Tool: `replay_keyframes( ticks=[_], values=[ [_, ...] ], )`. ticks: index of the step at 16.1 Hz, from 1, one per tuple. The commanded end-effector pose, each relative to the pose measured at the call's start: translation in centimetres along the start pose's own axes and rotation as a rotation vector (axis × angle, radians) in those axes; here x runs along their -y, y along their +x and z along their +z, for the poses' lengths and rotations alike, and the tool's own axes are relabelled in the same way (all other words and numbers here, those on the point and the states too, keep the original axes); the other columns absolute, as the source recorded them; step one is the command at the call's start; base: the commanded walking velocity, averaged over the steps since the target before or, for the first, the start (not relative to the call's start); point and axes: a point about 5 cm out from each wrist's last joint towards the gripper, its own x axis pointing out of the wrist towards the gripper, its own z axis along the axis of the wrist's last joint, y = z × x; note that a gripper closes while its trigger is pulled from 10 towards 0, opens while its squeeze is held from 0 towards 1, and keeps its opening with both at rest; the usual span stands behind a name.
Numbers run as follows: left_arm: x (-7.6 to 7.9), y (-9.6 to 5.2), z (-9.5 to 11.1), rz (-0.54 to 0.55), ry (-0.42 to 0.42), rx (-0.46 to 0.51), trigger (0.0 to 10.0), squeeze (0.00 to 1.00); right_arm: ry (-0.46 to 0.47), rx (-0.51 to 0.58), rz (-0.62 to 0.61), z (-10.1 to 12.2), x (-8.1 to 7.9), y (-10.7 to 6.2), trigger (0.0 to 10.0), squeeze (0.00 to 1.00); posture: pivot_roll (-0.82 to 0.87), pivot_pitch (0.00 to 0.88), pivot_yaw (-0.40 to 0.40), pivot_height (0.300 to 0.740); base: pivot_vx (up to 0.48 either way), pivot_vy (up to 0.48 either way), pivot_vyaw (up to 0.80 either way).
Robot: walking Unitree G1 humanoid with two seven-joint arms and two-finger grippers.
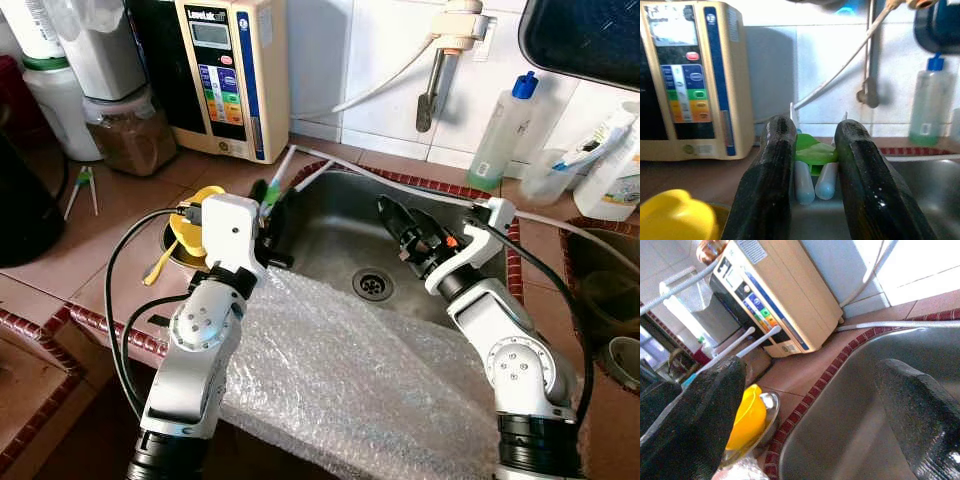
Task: Kitchen organization
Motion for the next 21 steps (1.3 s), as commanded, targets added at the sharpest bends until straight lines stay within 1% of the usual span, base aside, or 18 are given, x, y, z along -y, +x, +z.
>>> replay_keyframes(
  ticks=[1,2,3,4,5,6,8,10,11,12,14,15,16,21],
  values=[
    [0.6,0.3,0.6,-0.037,-0.047,0.034,0.0,0.00,-0.006,0.002,-0.009,0.2,-0.1,0.2,10.0,0.00,0.01,0.022,-0.002,0.740,0.000,0.000,0.00],
    [1.0,0.4,0.5,-0.054,-0.095,0.035,0.0,0.00,0.061,-0.010,-0.022,0.0,0.0,0.3,10.0,0.00,0.00,0.022,-0.004,0.740,0.000,0.000,0.00],
    [1.7,0.5,0.6,-0.095,-0.178,0.036,0.0,0.00,0.191,-0.002,-0.003,-0.1,0.1,0.2,10.0,0.00,0.00,0.022,-0.007,0.740,0.000,0.000,0.00],
    [2.0,0.6,0.6,-0.115,-0.223,0.033,0.0,0.00,0.225,0.013,-0.023,-0.2,0.4,0.3,10.0,0.00,0.00,0.022,-0.007,0.740,0.000,0.000,0.00],
    [2.3,0.7,0.5,-0.136,-0.250,0.027,0.0,0.00,0.267,0.034,-0.031,-0.1,0.5,0.4,10.0,0.00,-0.01,0.021,-0.008,0.740,0.000,0.000,0.00],
    [2.9,0.9,0.3,-0.194,-0.245,0.016,0.0,0.00,0.284,0.047,-0.028,0.2,0.5,0.8,10.0,0.00,-0.02,0.018,-0.007,0.740,0.000,0.000,0.00],
    [3.2,1.0,0.1,-0.213,-0.234,0.013,0.0,0.00,0.272,0.057,-0.010,0.6,0.3,1.1,10.0,0.00,-0.02,0.014,-0.005,0.740,0.000,0.000,0.00],
    [3.6,1.1,-0.1,-0.253,-0.227,0.006,0.0,0.00,0.301,0.060,0.002,1.0,0.2,1.5,10.0,0.00,-0.02,0.012,-0.003,0.740,0.000,0.000,0.00],
    [3.9,1.2,-0.2,-0.275,-0.223,0.004,0.0,0.00,0.325,0.054,0.008,0.8,0.0,1.8,10.0,0.00,-0.02,0.013,-0.004,0.740,0.000,0.000,0.00],
    [4.1,1.2,-0.2,-0.285,-0.222,0.002,0.0,0.00,0.331,0.054,0.003,0.7,0.0,1.9,10.0,0.00,-0.02,0.014,-0.005,0.740,0.000,0.000,0.00],
    [4.3,1.2,-0.4,-0.302,-0.208,-0.003,0.0,0.00,0.360,0.046,0.020,0.2,-0.5,2.5,10.0,0.00,-0.01,0.018,-0.004,0.740,0.000,0.000,0.00],
    [4.5,1.3,-0.4,-0.309,-0.207,-0.001,0.0,0.00,0.379,0.042,0.021,-0.1,-0.7,2.8,3.2,0.00,-0.01,0.020,-0.003,0.740,0.000,0.000,0.00],
    [4.6,1.2,-0.4,-0.315,-0.207,0.000,0.0,0.00,0.388,0.042,0.020,-0.2,-0.7,2.8,0.0,0.00,-0.01,0.023,-0.002,0.740,0.000,0.000,0.00],
    [5.0,1.0,-0.5,-0.332,-0.208,-0.004,0.0,0.00,0.394,0.048,0.013,-0.5,-0.7,3.4,0.0,0.00,0.00,0.038,0.004,0.740,0.000,0.000,0.00]
  ],
)
